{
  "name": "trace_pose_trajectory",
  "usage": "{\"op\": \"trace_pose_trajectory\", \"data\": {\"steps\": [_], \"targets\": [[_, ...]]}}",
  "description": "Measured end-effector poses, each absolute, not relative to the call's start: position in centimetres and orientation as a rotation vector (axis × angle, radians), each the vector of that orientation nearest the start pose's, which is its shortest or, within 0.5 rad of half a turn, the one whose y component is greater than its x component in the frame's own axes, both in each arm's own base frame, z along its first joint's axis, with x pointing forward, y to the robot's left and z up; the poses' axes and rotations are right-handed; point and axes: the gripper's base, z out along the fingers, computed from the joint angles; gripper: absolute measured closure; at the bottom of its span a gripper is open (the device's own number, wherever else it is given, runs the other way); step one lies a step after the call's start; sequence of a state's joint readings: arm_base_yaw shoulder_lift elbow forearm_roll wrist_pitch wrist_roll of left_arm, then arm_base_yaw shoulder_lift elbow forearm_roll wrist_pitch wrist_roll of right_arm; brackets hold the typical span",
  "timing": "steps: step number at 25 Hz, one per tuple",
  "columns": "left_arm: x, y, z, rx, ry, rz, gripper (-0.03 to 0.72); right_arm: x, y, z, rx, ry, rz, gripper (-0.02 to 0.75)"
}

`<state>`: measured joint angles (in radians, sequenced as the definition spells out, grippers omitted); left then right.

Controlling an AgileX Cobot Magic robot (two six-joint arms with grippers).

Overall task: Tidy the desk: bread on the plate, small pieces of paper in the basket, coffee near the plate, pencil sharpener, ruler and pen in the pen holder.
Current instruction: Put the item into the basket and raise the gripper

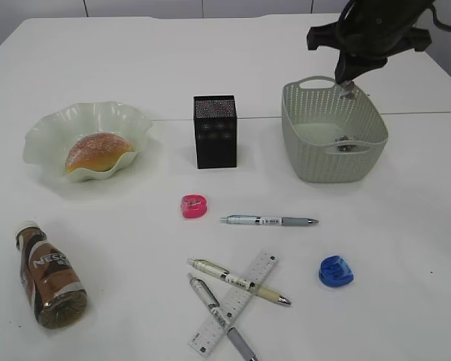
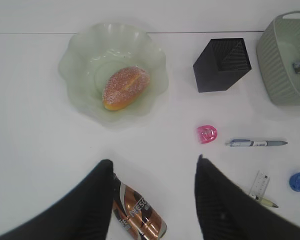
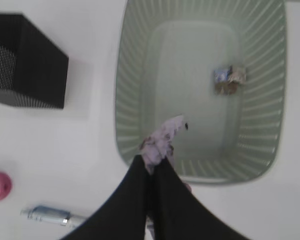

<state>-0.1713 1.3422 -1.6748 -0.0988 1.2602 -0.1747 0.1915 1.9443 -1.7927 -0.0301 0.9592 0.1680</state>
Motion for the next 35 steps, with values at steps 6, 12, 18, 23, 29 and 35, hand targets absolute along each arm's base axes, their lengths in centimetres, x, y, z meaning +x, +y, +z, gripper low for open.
{"op": "trace_pose_trajectory", "data": {"steps": [6, 12, 18, 23, 29, 35], "targets": [[24.9, -5.2, 46.2, 0.003, 2.425, -0.291, 0.304, 46.6, 7.0, 29.6, 0.007, 2.578, 0.083, 0.747], [24.8, -5.4, 46.2, 0.005, 2.426, -0.316, 0.304, 48.2, 7.4, 27.6, 0.011, 2.597, 0.094, 0.578], [24.8, -5.5, 46.2, 0.003, 2.426, -0.331, 0.304, 49.1, 7.5, 25.2, 0.01, 2.64, 0.086, 0.285], [24.8, -5.6, 46.2, -0.079, 2.431, -0.38, 0.304, 48.9, 7.5, 25.4, 0.011, 2.669, 0.08, 0.253], [24.9, -5.8, 45.4, -0.199, 2.465, -0.446, 0.286, 47.4, 7.2, 26.8, 0.015, 2.784, 0.056, 0.248], [25.3, -5.7, 39.8, -0.35, 2.653, -0.408, 0.281, 47.1, 7.3, 27.2, 0.017, 2.792, 0.068, 0.248]]}}
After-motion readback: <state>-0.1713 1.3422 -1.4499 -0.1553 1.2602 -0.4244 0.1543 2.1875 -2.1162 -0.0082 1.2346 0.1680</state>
